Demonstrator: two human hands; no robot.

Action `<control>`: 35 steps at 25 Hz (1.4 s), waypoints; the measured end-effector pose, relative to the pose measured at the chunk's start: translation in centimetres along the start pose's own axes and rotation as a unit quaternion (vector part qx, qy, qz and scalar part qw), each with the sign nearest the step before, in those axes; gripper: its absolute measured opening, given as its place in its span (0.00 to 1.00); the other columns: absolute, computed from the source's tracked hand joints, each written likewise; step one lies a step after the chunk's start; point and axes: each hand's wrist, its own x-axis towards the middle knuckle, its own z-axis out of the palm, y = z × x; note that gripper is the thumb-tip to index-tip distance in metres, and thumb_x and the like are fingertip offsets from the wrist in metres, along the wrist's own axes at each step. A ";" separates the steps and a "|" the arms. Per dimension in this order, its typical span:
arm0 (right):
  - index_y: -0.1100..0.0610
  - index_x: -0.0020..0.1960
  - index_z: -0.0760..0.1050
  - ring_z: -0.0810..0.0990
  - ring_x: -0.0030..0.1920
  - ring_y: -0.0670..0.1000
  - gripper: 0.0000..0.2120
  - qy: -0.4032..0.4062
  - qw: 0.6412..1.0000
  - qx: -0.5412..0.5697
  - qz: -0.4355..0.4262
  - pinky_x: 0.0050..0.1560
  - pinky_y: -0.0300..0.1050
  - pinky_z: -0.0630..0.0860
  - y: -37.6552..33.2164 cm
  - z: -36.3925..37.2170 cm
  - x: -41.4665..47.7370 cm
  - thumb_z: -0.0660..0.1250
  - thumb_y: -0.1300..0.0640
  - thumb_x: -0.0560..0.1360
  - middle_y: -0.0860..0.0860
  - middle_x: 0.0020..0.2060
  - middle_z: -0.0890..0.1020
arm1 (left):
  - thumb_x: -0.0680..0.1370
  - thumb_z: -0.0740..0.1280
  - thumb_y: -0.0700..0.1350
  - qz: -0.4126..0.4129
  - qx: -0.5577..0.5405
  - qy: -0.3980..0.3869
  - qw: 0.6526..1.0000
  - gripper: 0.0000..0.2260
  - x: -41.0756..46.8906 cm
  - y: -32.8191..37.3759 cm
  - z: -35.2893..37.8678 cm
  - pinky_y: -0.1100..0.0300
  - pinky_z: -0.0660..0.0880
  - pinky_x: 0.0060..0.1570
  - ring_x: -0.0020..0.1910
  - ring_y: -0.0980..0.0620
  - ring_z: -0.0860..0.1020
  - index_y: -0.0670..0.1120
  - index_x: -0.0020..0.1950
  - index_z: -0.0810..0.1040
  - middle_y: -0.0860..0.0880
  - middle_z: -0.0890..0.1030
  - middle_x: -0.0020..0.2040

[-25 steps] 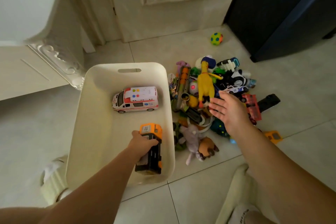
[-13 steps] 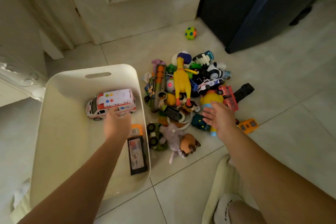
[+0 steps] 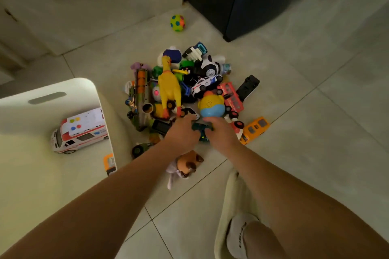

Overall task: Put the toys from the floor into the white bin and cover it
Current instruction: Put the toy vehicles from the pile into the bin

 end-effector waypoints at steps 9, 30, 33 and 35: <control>0.56 0.66 0.73 0.72 0.58 0.61 0.23 0.397 0.912 -0.002 0.105 0.53 0.55 0.74 2.3 -0.9 1.7 0.67 0.54 0.71 0.59 0.57 0.73 | 0.77 0.62 0.41 -0.076 0.014 -0.007 0.997 0.24 3.3 -1.9 3.5 0.52 0.67 0.63 0.66 0.41 0.69 0.45 0.74 0.64 0.41 0.67 0.69; 0.52 0.62 0.77 0.70 0.62 0.62 0.15 0.326 0.911 0.053 0.249 0.58 0.51 0.69 5.7 -2.6 0.3 0.61 0.50 0.78 0.60 0.65 0.71 | 0.73 0.73 0.49 -0.203 -0.477 -0.081 0.851 0.20 1.9 2.3 4.3 0.52 0.80 0.50 0.51 0.48 0.82 0.51 0.63 0.74 0.46 0.82 0.55; 0.44 0.75 0.62 0.59 0.73 0.62 0.23 0.117 0.951 0.026 0.285 0.70 0.50 0.59 7.9 -3.3 2.0 0.58 0.46 0.80 0.58 0.78 0.52 | 0.72 0.74 0.51 -0.187 -0.473 -0.092 0.856 0.22 1.6 1.9 3.6 0.52 0.81 0.50 0.52 0.49 0.82 0.52 0.64 0.74 0.46 0.82 0.57; 0.48 0.74 0.63 0.61 0.72 0.62 0.21 0.061 0.955 0.053 0.285 0.69 0.48 0.60 7.7 -2.9 2.6 0.58 0.53 0.81 0.58 0.76 0.56 | 0.71 0.75 0.51 -0.178 -0.476 -0.097 0.856 0.25 0.9 1.8 2.8 0.51 0.81 0.53 0.53 0.48 0.82 0.53 0.66 0.72 0.47 0.81 0.58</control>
